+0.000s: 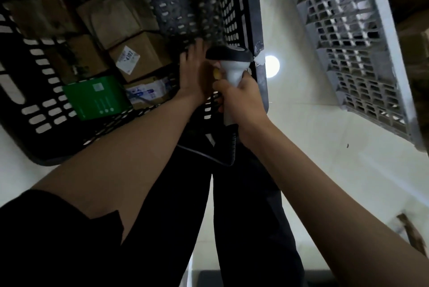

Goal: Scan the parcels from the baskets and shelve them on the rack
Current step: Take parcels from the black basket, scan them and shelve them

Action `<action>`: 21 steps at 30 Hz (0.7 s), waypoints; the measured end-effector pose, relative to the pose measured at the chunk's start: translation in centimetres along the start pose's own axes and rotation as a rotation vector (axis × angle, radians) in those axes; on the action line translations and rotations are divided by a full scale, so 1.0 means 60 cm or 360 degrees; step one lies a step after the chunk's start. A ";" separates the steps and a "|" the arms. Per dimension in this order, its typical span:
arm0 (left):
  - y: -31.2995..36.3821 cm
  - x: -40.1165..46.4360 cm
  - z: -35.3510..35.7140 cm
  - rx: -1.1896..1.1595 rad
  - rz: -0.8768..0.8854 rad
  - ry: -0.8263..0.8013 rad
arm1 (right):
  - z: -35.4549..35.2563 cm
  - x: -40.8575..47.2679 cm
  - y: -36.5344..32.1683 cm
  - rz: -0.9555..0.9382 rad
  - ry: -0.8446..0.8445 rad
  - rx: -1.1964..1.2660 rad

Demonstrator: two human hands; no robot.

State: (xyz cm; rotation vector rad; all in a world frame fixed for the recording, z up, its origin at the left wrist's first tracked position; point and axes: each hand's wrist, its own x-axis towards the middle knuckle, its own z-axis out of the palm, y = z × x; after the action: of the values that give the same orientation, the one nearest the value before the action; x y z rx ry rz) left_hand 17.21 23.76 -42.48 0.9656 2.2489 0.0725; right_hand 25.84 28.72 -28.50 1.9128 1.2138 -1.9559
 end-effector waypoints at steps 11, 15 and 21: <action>-0.069 -0.206 -0.340 -0.0404 -0.0277 0.0316 | -0.025 -0.217 -0.171 -0.0068 -0.0197 0.0145; -0.041 -0.329 -0.477 -0.0649 -0.0419 0.0441 | -0.042 -0.349 -0.272 -0.0206 -0.0322 0.0002; 0.029 -0.492 -0.621 -0.0898 -0.0557 0.0717 | -0.067 -0.554 -0.387 -0.0424 -0.0500 -0.0108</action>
State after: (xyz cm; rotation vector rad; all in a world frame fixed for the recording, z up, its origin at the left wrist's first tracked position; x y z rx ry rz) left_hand 10.26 13.12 3.36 0.2612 2.5459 0.7876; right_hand 20.59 32.65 11.73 1.4005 1.4747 -2.2048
